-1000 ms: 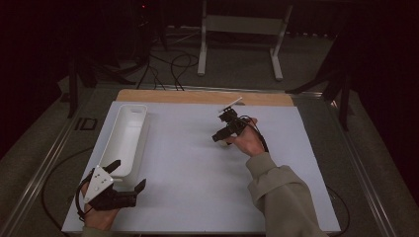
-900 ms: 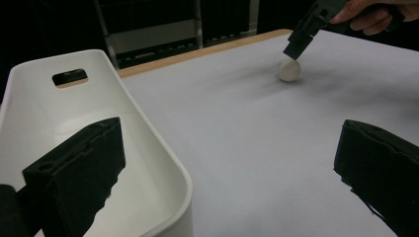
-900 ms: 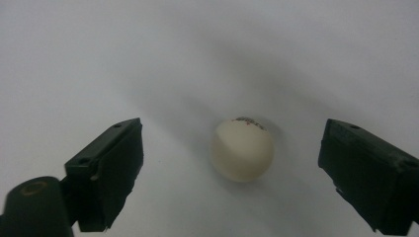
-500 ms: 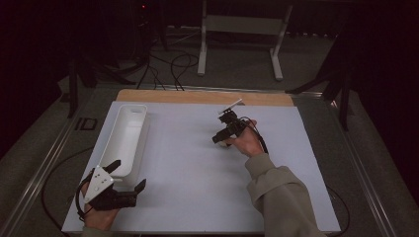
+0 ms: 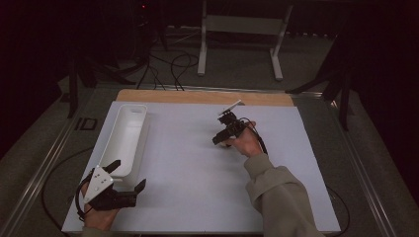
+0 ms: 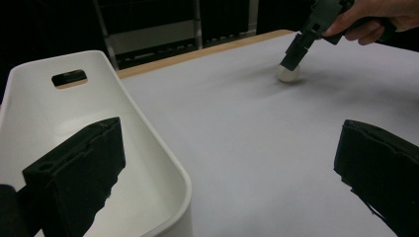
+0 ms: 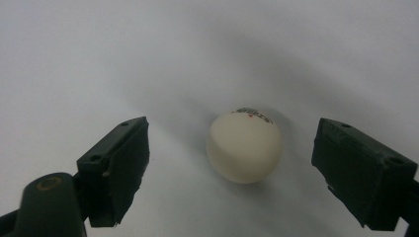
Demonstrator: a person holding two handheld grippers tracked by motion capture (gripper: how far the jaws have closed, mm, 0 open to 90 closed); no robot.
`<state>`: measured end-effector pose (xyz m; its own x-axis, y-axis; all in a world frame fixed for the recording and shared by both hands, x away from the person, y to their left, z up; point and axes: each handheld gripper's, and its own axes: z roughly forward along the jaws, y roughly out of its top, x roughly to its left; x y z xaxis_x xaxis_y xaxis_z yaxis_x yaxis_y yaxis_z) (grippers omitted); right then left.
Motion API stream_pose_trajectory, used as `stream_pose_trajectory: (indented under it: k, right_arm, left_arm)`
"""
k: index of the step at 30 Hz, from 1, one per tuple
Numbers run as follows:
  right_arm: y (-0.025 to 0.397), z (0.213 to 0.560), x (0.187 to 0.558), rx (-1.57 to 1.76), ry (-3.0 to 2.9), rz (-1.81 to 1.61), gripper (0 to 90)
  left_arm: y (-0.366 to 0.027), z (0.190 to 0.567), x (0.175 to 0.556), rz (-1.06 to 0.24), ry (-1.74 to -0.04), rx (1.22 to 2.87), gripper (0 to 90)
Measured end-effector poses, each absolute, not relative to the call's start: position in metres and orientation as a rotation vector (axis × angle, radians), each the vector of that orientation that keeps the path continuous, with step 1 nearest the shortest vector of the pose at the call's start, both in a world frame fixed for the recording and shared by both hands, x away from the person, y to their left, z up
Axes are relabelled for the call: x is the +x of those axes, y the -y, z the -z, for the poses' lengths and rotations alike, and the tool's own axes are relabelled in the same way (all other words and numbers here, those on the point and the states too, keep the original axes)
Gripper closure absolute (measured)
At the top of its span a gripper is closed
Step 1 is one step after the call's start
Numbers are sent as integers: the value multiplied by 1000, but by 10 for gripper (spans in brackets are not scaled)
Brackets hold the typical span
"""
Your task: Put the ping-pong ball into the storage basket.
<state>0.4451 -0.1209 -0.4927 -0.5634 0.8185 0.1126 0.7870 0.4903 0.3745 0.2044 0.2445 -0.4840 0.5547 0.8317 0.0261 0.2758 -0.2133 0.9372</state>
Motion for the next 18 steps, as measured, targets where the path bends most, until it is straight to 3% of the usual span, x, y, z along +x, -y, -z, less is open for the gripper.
stream_pose_trajectory:
  k: [18]
  right_arm:
    - [123,501,448,1450,-2633,-565,208]
  left_arm:
    - [-244,484,204,-675,-920,1760,0]
